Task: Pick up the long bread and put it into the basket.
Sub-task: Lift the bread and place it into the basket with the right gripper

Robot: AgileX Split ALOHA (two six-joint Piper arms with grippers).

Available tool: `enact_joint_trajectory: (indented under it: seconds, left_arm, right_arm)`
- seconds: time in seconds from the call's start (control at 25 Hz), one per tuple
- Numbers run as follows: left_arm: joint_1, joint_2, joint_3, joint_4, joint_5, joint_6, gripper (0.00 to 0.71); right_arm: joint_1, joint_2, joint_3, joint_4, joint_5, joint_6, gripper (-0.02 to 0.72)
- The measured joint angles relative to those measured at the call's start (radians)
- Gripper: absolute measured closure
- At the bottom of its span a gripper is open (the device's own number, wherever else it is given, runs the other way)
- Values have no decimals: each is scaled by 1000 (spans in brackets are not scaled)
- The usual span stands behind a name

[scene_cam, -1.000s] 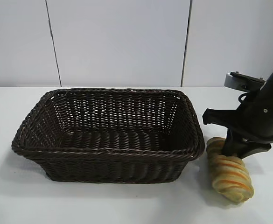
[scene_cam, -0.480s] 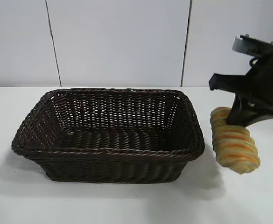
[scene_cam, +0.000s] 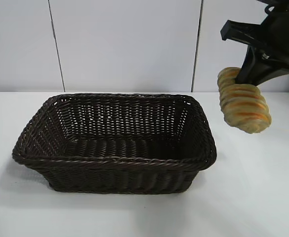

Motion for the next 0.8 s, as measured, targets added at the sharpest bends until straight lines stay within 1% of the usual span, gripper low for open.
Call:
enact_joint_trajectory:
  seconds: [0.16, 0.24, 0.28, 0.36, 0.44, 0.52, 0.6, 0.64, 0.72, 0.76, 0.8]
  left_arm:
    - [0, 0, 0, 0, 0, 0, 16]
    - [0, 0, 0, 0, 0, 0, 16]
    - [0, 0, 0, 0, 0, 0, 16]
    - [0, 0, 0, 0, 0, 0, 16]
    - [0, 0, 0, 0, 0, 0, 16]
    - [0, 0, 0, 0, 0, 0, 16]
    - [0, 0, 0, 0, 0, 0, 16]
    - [0, 0, 0, 0, 0, 0, 16]
    - [0, 0, 0, 0, 0, 0, 16]
    - [0, 0, 0, 0, 0, 0, 16]
    - [0, 0, 0, 0, 0, 0, 16]
  right_arm:
    - [89, 95, -126, -1, 36, -9, 638]
    - [139, 148, -197, -13, 57, -28, 638]
    - [168, 178, -236, -22, 71, -49, 638]
    - [221, 237, -308, -36, 91, -112, 638]
    - [262, 287, -377, -46, 103, -214, 638]
    - [294, 333, -428, -49, 104, -334, 638]
    - [320, 377, -466, -52, 100, -480, 638]
    - [331, 396, -475, -53, 96, -542, 638]
    - [348, 426, -482, -53, 73, -681, 638]
    - [357, 442, -483, -53, 65, -737, 638]
    - [363, 454, -483, -53, 63, -775, 638]
